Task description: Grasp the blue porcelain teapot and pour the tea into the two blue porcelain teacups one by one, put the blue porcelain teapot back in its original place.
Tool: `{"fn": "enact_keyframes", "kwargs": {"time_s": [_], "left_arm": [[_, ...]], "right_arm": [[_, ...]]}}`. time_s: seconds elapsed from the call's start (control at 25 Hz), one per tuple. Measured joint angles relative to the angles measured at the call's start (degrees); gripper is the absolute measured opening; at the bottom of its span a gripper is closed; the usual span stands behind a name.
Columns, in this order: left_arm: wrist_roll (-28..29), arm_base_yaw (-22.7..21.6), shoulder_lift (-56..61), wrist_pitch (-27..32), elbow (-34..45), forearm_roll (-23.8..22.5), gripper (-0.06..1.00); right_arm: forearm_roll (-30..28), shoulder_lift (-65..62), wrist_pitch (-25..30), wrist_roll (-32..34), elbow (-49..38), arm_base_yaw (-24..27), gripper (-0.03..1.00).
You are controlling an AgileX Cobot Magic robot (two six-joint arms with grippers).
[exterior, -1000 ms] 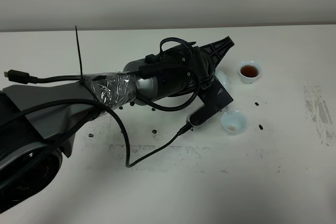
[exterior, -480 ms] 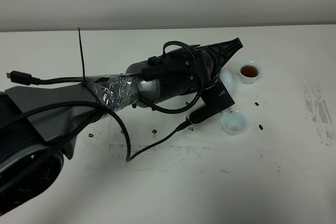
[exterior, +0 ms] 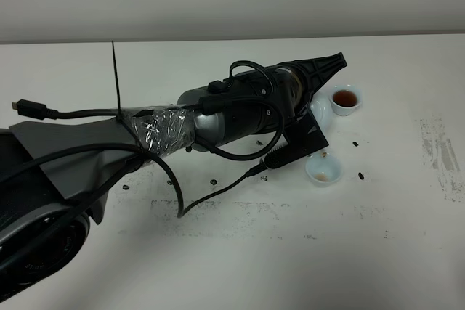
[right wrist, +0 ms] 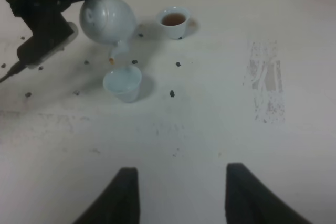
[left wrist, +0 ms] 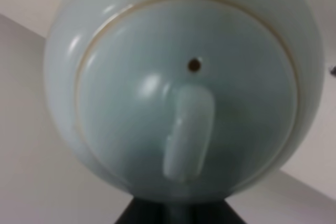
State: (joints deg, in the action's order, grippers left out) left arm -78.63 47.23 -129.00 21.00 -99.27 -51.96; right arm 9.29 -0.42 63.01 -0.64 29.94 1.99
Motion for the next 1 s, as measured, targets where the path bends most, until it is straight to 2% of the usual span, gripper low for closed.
{"fn": "enact_keyframes", "kwargs": {"time_s": [1.0], "left_arm": [[-0.44, 0.43, 0.00, -0.87, 0.00, -4.54, 0.09]], "right_arm": [[0.00, 0.00, 0.00, 0.06, 0.00, 0.00, 0.41]]}}
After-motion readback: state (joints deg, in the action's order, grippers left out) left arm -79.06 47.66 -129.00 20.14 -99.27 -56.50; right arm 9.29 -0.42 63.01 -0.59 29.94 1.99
